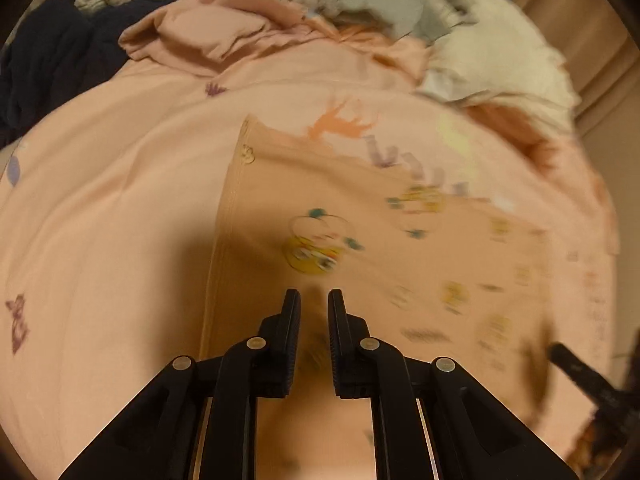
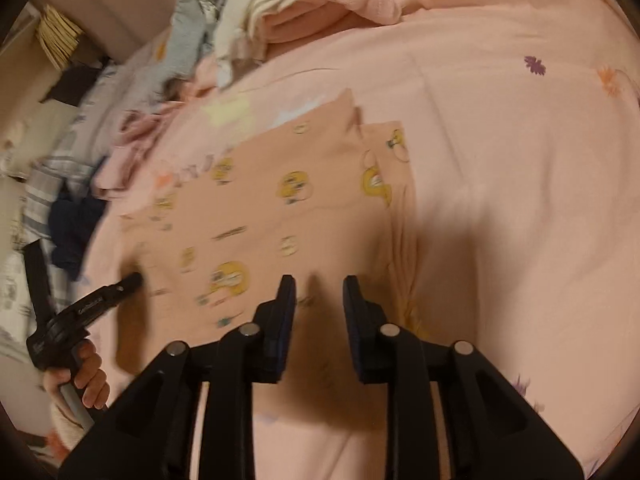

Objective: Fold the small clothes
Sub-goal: 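Move both grippers to the long side edge of the folded garment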

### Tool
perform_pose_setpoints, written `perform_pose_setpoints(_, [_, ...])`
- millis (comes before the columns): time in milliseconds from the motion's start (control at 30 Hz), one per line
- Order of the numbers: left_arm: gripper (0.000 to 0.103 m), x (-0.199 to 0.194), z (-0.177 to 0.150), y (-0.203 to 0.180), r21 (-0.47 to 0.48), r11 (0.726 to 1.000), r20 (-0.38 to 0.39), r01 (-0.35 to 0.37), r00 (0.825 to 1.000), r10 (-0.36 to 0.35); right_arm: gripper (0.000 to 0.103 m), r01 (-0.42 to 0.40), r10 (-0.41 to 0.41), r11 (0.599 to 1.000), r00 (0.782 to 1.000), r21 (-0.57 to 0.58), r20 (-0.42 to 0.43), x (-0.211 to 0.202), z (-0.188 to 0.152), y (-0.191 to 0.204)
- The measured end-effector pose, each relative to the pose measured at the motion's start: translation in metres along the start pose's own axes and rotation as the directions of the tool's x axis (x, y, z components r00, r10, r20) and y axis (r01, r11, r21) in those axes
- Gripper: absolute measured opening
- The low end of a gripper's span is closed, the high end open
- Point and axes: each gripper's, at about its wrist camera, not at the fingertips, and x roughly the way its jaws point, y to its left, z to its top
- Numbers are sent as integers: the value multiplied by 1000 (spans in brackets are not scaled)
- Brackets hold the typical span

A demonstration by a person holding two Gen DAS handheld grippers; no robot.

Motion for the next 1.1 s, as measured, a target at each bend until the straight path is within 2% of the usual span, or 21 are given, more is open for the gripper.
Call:
perform_pose_setpoints(67, [14,-31,-10,0,34,998,37,50,998,-51,44,16,-16,1000,999,-10,41,-21,-8,6])
perform_pose_setpoints(100, [33,-48,-21,2,39,996,69,77,994,-80,53,1,0,1000,998,-5,63,-31,-15,7])
perform_pose_setpoints(133, [58,-60,-34,8,19,995,94,96,991,-98,59,-17,17,1000,997,0,73,-35,-21,10])
perform_pose_setpoints(167, [66,-66,-41,14,-3,994,106,109,988,-108,61,-51,50,999,996,11,76,-41,-31,10])
perform_pose_setpoints(200, [69,-69,-56,24,-47,991,116,127,986,-121,61,-74,73,997,996,29,54,-42,-41,10])
perform_pose_setpoints(233, [69,-68,-66,29,-79,987,105,143,985,-134,63,-96,94,994,995,53,32,-40,-52,7])
perform_pose_setpoints(267, [69,-59,-80,39,-129,974,56,186,982,-180,65,-122,121,989,992,78,16,-37,-59,5])
perform_pose_setpoints(333, [69,-40,-100,50,-215,941,-38,260,961,-274,68,-173,179,972,983,157,-28,-21,-77,-2])
perform_pose_setpoints(367, [69,-25,-110,55,-272,914,-91,302,937,-336,68,-179,189,968,981,178,-40,-17,-84,-4])
perform_pose_setpoints(400, [69,-5,-121,61,-346,873,-145,343,900,-411,68,-190,207,956,977,223,-58,-5,-92,-9])
perform_pose_setpoints(433, [69,6,-128,62,-391,846,-159,363,878,-451,68,-193,218,946,974,258,-69,3,-98,-13])
perform_pose_setpoints(500, [69,10,-130,65,-415,819,-101,396,874,-474,68,-203,237,930,969,308,-75,12,-107,-18])
perform_pose_setpoints(533, [69,7,-128,65,-420,808,-75,413,872,-485,68,-218,249,913,967,344,-49,16,-110,-22])
perform_pose_setpoints(600, [69,3,-119,65,-414,776,37,476,861,-508,69,-265,285,888,958,375,2,12,-112,-25])
perform_pose_setpoints(633, [69,4,-115,66,-410,776,63,480,863,-501,70,-280,297,880,955,383,17,9,-111,-27])
perform_pose_setpoints(667, [69,10,-111,67,-424,777,68,465,872,-484,71,-298,309,866,950,402,38,11,-109,-29])
perform_pose_setpoints(700, [69,19,-108,67,-448,768,60,457,873,-484,71,-305,317,851,947,428,46,15,-107,-32])
perform_pose_setpoints(800, [69,24,-103,67,-479,732,90,484,857,-508,71,-349,352,808,932,475,85,21,-102,-36])
perform_pose_setpoints(933, [69,33,-93,68,-505,688,135,521,835,-533,71,-368,356,778,926,508,126,22,-92,-43])
perform_pose_setpoints(1033, [69,32,-91,66,-476,698,169,535,835,-524,69,-373,350,780,926,503,143,23,-84,-44])
perform_pose_setpoints(1100, [69,32,-85,60,-452,719,181,528,844,-505,70,-370,348,782,927,502,142,27,-78,-41])
